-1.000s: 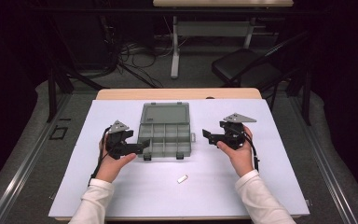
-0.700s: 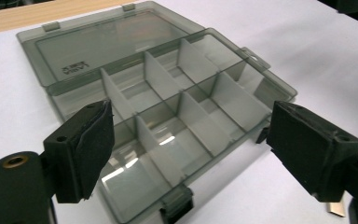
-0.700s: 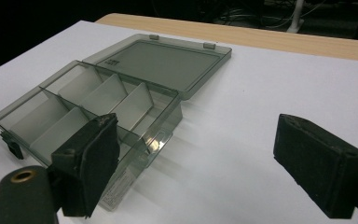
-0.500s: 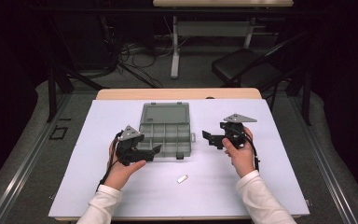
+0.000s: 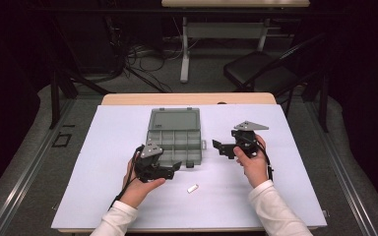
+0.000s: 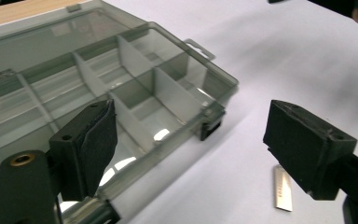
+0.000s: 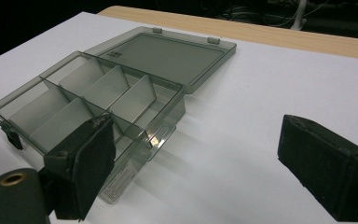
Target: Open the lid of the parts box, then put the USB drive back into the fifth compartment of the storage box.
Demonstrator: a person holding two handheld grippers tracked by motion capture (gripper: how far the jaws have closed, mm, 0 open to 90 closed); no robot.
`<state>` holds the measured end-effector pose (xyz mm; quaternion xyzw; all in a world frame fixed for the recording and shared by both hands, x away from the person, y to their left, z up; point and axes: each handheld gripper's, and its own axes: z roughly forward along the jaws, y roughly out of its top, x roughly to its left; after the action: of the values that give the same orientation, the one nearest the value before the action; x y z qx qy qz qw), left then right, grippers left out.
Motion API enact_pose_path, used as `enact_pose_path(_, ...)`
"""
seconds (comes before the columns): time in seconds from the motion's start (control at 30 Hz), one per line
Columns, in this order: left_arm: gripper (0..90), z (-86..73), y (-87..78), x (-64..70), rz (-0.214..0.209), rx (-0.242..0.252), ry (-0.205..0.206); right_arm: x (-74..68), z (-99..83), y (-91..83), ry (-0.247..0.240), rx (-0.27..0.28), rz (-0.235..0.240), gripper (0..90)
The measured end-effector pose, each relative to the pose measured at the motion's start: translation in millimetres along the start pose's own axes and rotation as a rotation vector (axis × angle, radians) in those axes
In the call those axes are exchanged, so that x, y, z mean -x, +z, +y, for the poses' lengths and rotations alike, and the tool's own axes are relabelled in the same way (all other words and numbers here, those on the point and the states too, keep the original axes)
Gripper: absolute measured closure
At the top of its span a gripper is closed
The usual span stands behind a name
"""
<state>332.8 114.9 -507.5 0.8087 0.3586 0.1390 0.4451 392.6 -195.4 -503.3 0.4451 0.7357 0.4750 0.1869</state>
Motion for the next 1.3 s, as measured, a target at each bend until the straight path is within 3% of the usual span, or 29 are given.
enact_pose_path(0.1, 18.1, -2.5, 3.7, 7.7, -0.002, -0.005, 0.021, -0.6, 0.3, -0.3, -0.001, 0.005, 0.0, 11.0)
enact_pose_path(0.43, 20.7, -5.7, 12.1, 19.7, -0.033, -0.009, 0.029, -0.9, 1.2, 1.7, -0.005, 0.008, 0.003, 11.0)
enact_pose_path(0.77, 30.1, -15.4, 23.3, 32.5, -0.027, -0.065, 0.057, 0.6, 0.3, 3.4, 0.001, 0.0, 0.0, 11.0)
enact_pose_path(1.03, 39.2, -19.3, 28.3, 45.6, -0.071, -0.089, 0.086, 2.1, 0.5, 3.5, 0.014, 0.006, 0.0, 11.0)
enact_pose_path(1.2, 39.9, -20.8, 29.8, 47.9, -0.066, -0.095, 0.076, 2.9, 0.3, 3.8, 0.02, 0.006, 0.002, 11.1)
enact_pose_path(1.3, 45.1, -21.1, 28.9, 48.0, -0.069, -0.083, 0.073, 2.5, 0.6, 2.2, 0.019, 0.008, 0.006, 11.0)
